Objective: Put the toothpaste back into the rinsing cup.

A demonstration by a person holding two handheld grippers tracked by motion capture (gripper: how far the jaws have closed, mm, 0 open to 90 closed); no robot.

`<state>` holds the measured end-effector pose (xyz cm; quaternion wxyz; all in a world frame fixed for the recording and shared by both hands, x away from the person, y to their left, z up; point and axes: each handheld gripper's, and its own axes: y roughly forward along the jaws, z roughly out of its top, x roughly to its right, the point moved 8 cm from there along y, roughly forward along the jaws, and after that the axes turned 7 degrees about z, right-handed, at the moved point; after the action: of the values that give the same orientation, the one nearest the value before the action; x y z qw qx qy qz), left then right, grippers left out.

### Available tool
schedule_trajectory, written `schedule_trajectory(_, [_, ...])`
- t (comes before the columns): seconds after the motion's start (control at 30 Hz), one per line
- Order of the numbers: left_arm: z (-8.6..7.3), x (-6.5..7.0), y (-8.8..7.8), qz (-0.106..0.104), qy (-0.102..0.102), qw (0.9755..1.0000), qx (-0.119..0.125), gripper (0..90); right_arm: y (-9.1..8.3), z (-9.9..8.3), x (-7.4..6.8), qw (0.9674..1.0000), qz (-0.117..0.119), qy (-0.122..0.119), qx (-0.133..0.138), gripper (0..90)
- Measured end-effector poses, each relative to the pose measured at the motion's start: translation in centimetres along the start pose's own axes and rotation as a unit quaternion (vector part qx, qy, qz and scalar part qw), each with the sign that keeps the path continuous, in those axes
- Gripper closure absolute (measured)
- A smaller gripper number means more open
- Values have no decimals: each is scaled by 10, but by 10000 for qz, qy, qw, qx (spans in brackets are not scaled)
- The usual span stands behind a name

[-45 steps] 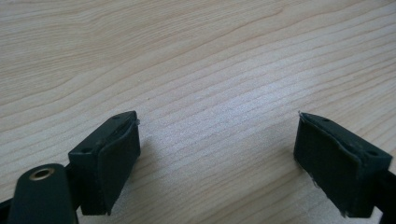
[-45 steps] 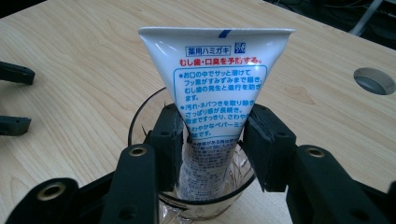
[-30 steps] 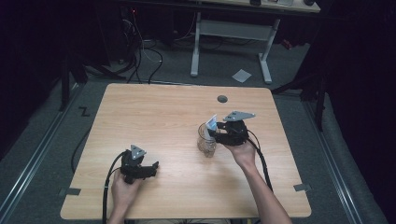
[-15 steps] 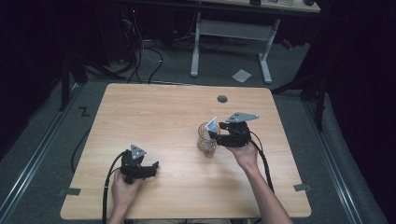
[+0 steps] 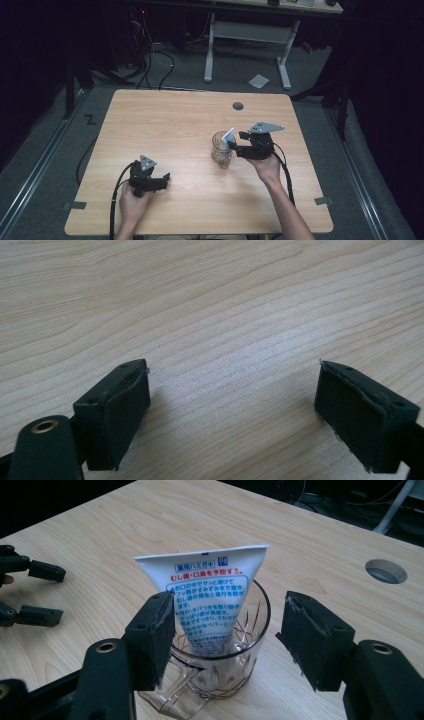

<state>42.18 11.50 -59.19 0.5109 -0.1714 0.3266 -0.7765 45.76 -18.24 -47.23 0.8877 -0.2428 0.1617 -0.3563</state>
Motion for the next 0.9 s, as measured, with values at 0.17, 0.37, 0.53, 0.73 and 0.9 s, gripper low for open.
schedule_trajectory(0.17, [0, 0, 0, -1, 1, 10000, 2, 148, -6, -2, 4, 10000, -34, 34, 69, 384])
schedule_trajectory(0.37, [0, 0, 0, 1, -1, 10000, 1, 148, -19, -1, 9, 9997, -107, 57, 194, 386])
schedule_trajectory(0.53, [0, 0, 0, 0, -1, 10000, 0, 148, -28, -3, 13, 9994, -145, 140, 295, 390])
schedule_trajectory(0.73, [0, 0, 0, 0, -2, 10000, 0, 148, -34, -6, 17, 9990, -188, 217, 342, 391])
schedule_trajectory(0.9, [0, 0, 0, 1, -3, 10000, 3, 148, -40, -9, 19, 9985, -227, 265, 413, 393])
